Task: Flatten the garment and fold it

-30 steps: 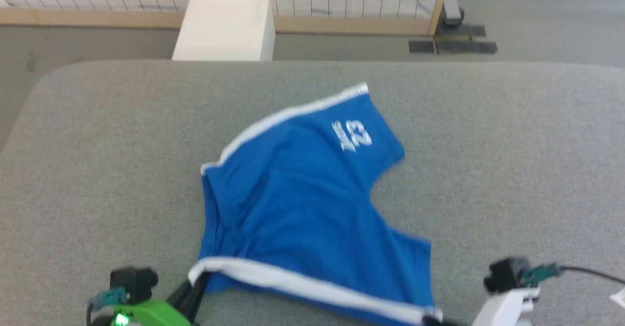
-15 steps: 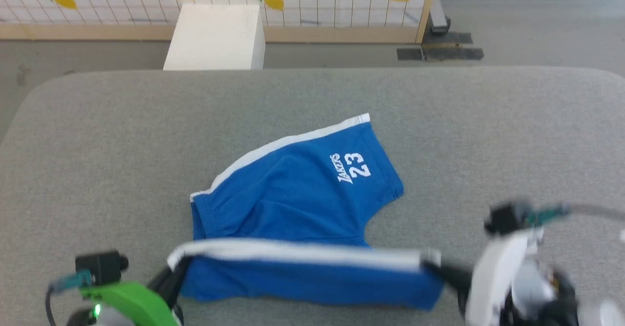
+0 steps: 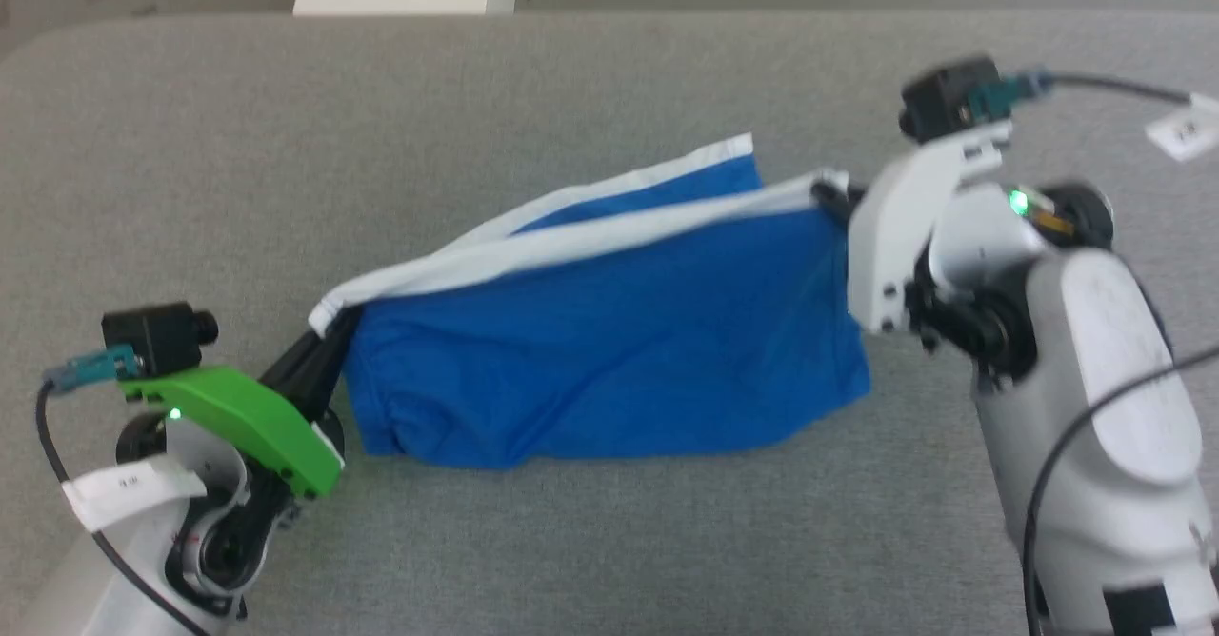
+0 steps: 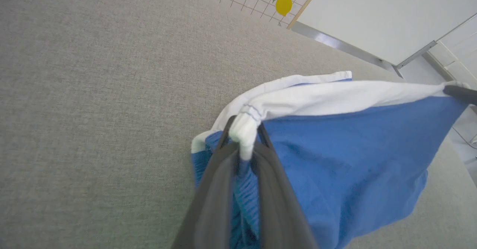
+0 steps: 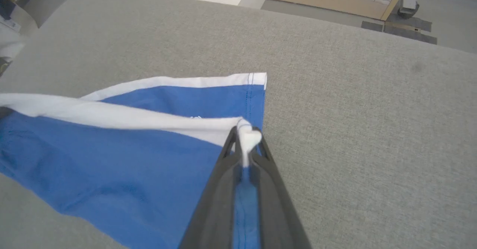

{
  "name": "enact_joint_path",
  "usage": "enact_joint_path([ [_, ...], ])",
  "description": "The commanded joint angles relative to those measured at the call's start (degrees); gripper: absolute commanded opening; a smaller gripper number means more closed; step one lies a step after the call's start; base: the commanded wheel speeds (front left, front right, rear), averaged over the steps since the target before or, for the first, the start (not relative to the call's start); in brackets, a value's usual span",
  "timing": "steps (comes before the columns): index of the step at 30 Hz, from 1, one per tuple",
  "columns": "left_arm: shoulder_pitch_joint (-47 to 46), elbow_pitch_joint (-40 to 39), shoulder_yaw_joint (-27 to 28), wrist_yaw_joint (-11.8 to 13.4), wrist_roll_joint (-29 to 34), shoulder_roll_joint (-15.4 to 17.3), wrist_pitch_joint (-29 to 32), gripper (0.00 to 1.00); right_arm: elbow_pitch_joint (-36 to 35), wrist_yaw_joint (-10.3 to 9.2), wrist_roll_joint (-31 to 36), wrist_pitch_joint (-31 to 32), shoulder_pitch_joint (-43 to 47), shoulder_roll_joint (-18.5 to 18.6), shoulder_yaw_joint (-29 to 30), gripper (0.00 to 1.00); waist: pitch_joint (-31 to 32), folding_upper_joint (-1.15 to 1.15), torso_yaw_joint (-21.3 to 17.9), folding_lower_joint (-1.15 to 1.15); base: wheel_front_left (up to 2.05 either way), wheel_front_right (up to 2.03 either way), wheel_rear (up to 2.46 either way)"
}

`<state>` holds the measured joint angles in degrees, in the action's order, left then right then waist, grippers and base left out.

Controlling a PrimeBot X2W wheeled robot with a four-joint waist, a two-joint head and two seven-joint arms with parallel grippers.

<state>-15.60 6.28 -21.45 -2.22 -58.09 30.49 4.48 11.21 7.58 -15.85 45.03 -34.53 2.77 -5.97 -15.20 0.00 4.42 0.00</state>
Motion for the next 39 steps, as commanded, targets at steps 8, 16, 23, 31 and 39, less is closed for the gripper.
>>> enact_joint_path([
  [8, -6.0, 3.0, 0.2, -1.8, -0.5, -1.0, 0.0, 0.00, 15.2, -0.09, 4.0, -7.3, -13.6, 0.1, -1.1, 0.00, -8.4, 0.00, 4.2, 0.00, 0.00, 0.00, 0.00],
  [16, -8.8, 4.7, -1.0, -3.3, -0.5, -1.2, 0.6, 0.00, 26.9, -0.09, 6.1, -10.7, -20.8, 0.1, -1.7, 0.00, -11.0, 0.00, 4.6, 0.00, 0.00, 0.00, 0.00],
  [23, -10.3, 6.4, -2.7, -4.1, -0.7, -1.4, 1.9, 0.25, 32.7, -0.09, 4.7, -13.0, -23.2, 0.1, -4.9, 0.00, -11.5, 0.00, 4.3, 0.00, 0.00, 0.00, 0.00],
  [31, -10.2, 6.0, -0.2, -2.2, 2.8, -1.0, -6.0, 1.00, 36.3, -0.09, -2.2, -25.4, -23.0, 0.1, -6.2, 1.00, -5.9, 0.00, 4.0, 0.00, 0.00, 0.00, 0.00],
  [39, -2.9, -2.0, 5.4, 5.6, 24.2, -1.3, -19.4, 1.00, 35.5, -0.09, 3.4, -31.4, -15.2, 0.1, -6.3, 1.00, 1.3, 0.00, 2.6, 0.00, 0.00, 0.00, 0.00],
])
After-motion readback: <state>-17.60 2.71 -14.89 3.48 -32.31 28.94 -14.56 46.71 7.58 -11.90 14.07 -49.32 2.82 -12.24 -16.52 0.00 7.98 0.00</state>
